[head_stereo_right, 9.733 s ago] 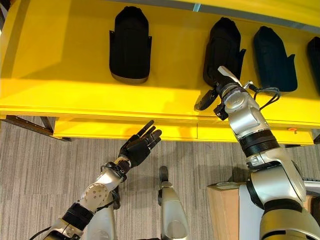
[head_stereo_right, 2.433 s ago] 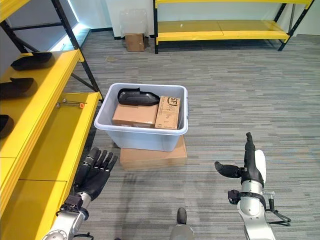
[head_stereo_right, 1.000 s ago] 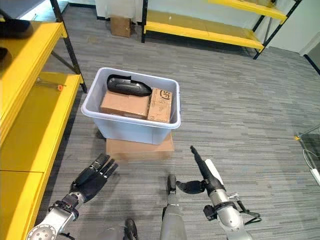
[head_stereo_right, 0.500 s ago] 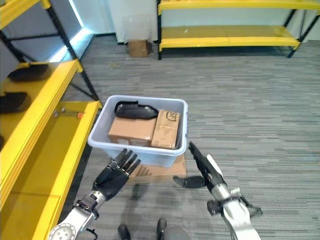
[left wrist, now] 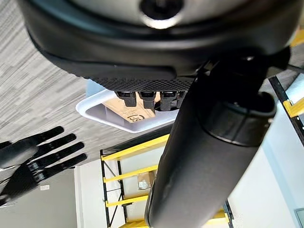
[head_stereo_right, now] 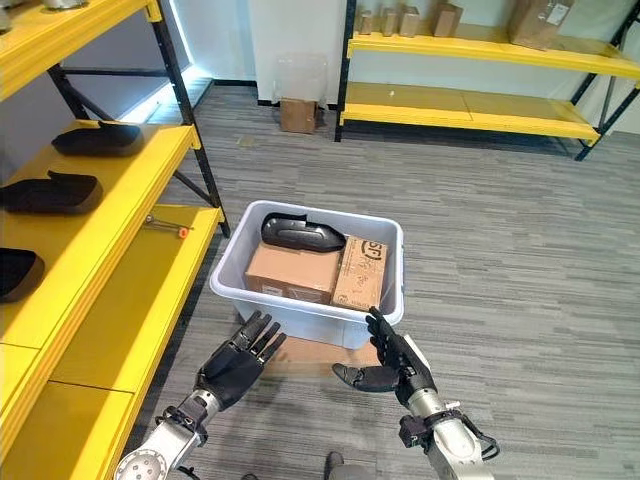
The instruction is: Move parts from the plastic box to the shelf.
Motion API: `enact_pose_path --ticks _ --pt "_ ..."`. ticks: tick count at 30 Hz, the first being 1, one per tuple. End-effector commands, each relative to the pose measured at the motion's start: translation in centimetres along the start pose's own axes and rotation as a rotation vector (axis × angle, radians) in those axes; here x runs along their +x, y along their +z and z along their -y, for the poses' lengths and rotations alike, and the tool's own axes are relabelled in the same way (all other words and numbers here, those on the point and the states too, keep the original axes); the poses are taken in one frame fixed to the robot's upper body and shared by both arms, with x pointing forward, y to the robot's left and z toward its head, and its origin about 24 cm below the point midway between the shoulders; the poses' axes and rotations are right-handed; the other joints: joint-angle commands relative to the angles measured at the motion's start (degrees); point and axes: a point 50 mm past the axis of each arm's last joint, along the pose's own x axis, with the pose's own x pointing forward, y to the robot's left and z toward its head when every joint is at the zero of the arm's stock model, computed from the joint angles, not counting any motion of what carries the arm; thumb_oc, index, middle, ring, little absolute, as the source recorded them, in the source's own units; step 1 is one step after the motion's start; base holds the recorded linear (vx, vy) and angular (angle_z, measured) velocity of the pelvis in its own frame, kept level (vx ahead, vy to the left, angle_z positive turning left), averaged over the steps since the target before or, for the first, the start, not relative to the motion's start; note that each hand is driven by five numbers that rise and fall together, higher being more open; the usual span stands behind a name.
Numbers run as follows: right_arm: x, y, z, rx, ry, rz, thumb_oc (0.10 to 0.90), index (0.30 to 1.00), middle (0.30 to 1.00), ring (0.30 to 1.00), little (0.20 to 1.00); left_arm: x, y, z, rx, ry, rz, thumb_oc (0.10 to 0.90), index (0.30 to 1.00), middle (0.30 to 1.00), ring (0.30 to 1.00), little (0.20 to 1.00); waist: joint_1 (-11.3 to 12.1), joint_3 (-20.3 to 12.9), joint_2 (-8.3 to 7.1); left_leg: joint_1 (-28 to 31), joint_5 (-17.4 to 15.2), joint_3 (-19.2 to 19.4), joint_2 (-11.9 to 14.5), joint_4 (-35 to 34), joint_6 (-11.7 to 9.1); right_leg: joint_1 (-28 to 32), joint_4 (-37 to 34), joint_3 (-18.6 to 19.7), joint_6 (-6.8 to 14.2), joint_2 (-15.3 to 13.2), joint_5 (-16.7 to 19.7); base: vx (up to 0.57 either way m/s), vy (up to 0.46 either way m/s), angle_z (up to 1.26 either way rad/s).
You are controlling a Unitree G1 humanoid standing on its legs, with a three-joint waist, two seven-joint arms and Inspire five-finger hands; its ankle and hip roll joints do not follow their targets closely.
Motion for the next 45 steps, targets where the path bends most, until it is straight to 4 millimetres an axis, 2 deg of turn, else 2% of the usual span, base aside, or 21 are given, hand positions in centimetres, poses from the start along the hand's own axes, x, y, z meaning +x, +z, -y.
enact_pose_path --ticks 1,9,11,14,16,18,19,21,23,26,30,32,35,37,41,42,45 --pt "1.8 5.3 0.2 -0.047 0.013 0.258 0.900 1.000 1.000 1.000 1.000 1.8 1.5 3.9 -0.006 -0.204 0.074 0.900 1.000 1.000 1.000 1.000 0.2 -3.8 -0.77 -1.4 -0.5 -3.6 -1.3 -0.5 0.8 -1.6 3.9 3.0 4.7 -3.3 -1.1 0.07 0.035 -0.08" --pt "2.1 6.1 0.4 -0.110 0.001 0.287 0.900 1.000 1.000 1.000 1.000 1.2 2.0 3.1 0.003 -0.179 0.097 0.900 1.000 1.000 1.000 1.000 0.2 -4.1 -0.75 -0.6 -1.7 -2.5 -2.3 0.1 1.8 -0.7 4.6 3.4 5.0 -3.8 -1.6 0.06 0.112 -0.07" --pt "2.3 6.8 0.3 -0.123 0.000 0.311 0.900 1.000 1.000 1.000 1.000 1.2 2.1 3.0 0.024 -0.192 0.091 0.900 1.000 1.000 1.000 1.000 0.4 -3.9 -0.63 -1.1 -2.5 -2.9 -3.1 1.1 3.0 -1.3 7.8 4.0 4.9 -3.8 -3.1 0.04 0.239 -0.03" --pt "2.5 7.5 0.5 -0.118 -0.020 0.351 0.900 1.000 1.000 1.000 1.000 1.3 2.1 2.8 0.060 -0.187 0.052 0.900 1.000 1.000 1.000 1.000 0.3 -3.0 -0.60 -2.0 -3.8 -3.8 -4.5 2.8 5.2 -4.0 15.7 4.6 5.2 -4.3 -3.2 -0.01 0.256 0.00" --pt "2.3 8.1 0.9 -0.127 -0.052 0.381 0.900 1.000 1.000 1.000 1.000 1.4 1.3 2.3 0.065 -0.178 -0.013 0.900 1.000 1.000 1.000 1.000 0.1 -1.3 0.26 -3.0 -5.2 -5.0 -5.9 4.2 7.8 -11.2 32.5 5.2 5.5 -6.3 0.6 -0.05 0.409 0.14" --pt "2.1 8.1 1.4 -0.124 -0.092 0.384 0.900 1.000 1.000 1.000 1.000 1.0 0.8 1.8 0.072 -0.178 -0.030 0.900 1.000 1.000 1.000 1.000 0.0 0.1 0.31 -1.9 -5.9 -5.3 -6.4 4.4 8.2 -15.0 40.4 4.9 6.0 -7.5 2.3 0.02 0.239 0.21" --pt "2.1 8.1 1.5 -0.123 -0.094 0.384 0.900 1.000 1.000 1.000 1.000 1.0 0.8 1.8 0.069 -0.181 -0.030 0.900 1.000 1.000 1.000 1.000 0.0 0.3 0.29 -1.6 -6.0 -5.3 -6.4 4.4 8.2 -15.5 40.8 4.9 6.1 -7.5 2.6 0.07 0.118 0.00" --pt "2.1 8.3 2.1 -0.156 -0.111 0.377 0.900 1.000 1.000 1.000 1.000 1.0 0.5 2.0 0.043 -0.195 -0.041 0.900 1.000 1.000 1.000 1.000 -1.3 1.1 0.01 0.0 -6.5 -5.9 -6.6 3.6 7.3 -17.6 35.9 6.2 6.8 -5.1 3.6 0.11 -0.018 -0.04" --pt "2.1 8.7 2.4 -0.156 -0.114 0.384 0.900 1.000 1.000 1.000 1.000 1.2 0.3 2.1 0.044 -0.204 -0.060 0.900 1.000 1.000 1.000 1.000 -2.3 1.0 -0.70 0.7 -6.7 -7.0 -7.2 3.2 6.4 -17.4 24.8 7.4 7.2 -3.8 5.0 0.15 -0.158 0.06" --pt "2.6 9.2 2.5 -0.149 -0.124 0.394 0.900 1.000 1.000 1.000 1.000 1.6 0.1 2.4 0.073 -0.227 -0.089 0.900 1.000 1.000 1.000 1.000 -2.4 1.2 -2.11 2.2 -8.3 -8.5 -7.6 2.9 5.6 -17.8 10.9 9.0 9.3 -5.7 10.8 0.18 -0.250 0.77" --pt "2.9 9.3 2.8 -0.133 -0.135 0.385 0.900 1.000 1.000 1.000 1.000 1.2 -0.4 2.0 0.077 -0.222 -0.101 0.900 1.000 1.000 1.000 1.000 -1.5 1.9 -2.31 4.8 -9.6 -8.6 -5.9 3.0 4.3 -17.4 3.0 8.4 10.7 -7.4 13.0 0.20 -0.289 0.12" --pt "3.0 9.2 2.4 -0.125 -0.124 0.378 0.900 1.000 1.000 1.000 1.000 0.8 -0.9 1.8 0.084 -0.211 -0.106 0.900 1.000 1.000 1.000 1.000 -0.8 1.8 -2.77 5.9 -10.0 -7.6 -5.5 2.7 3.9 -16.4 1.0 6.2 11.2 -7.8 13.8 0.23 -0.331 0.18" --pt "2.7 9.1 2.3 -0.125 -0.116 0.364 0.900 1.000 1.000 1.000 1.000 0.6 -1.1 1.6 0.072 -0.198 -0.103 0.900 1.000 1.000 1.000 1.000 -1.2 0.8 -2.90 5.9 -10.1 -8.1 -5.6 2.8 3.8 -14.9 -0.1 6.8 11.1 -7.7 13.1 0.20 -0.271 0.00" --pt "2.7 8.5 2.1 -0.123 -0.112 0.334 0.900 1.000 1.000 1.000 1.000 0.4 -1.1 1.3 0.052 -0.183 -0.086 0.900 1.000 1.000 1.000 1.000 -1.6 0.2 -2.62 6.9 -10.3 -7.1 -4.7 2.5 3.3 -14.3 1.3 6.5 10.7 -7.8 12.1 0.23 -0.287 0.16" --pt "2.6 7.5 1.8 -0.121 -0.124 0.294 0.900 1.000 1.000 1.000 1.000 0.1 -1.1 1.4 0.031 -0.190 -0.066 0.900 1.000 1.000 1.000 1.000 -2.4 -1.3 -1.45 8.5 -8.6 -4.1 -1.4 0.2 1.1 -12.9 2.8 5.1 8.6 -6.8 8.2 0.14 -0.249 0.25" --pt "2.8 7.8 2.1 -0.134 -0.176 0.288 0.900 1.000 1.000 1.000 1.000 0.4 -0.5 2.1 0.050 -0.197 -0.041 0.900 1.000 1.000 1.000 1.000 -2.8 -0.7 -0.61 6.8 -7.4 -2.0 1.1 0.6 0.0 -14.1 5.7 4.1 6.7 -5.8 5.0 0.00 -0.294 -0.32" --pt "2.3 7.8 3.8 -0.137 -0.369 0.268 0.900 1.000 1.000 1.000 1.000 0.9 0.1 3.2 0.043 -0.212 0.001 0.900 1.000 1.000 1.000 1.000 -4.6 0.5 0.75 5.6 -4.8 0.4 3.5 1.2 -1.5 -15.7 7.4 4.2 5.3 -5.0 3.8 0.00 -0.139 -0.44"
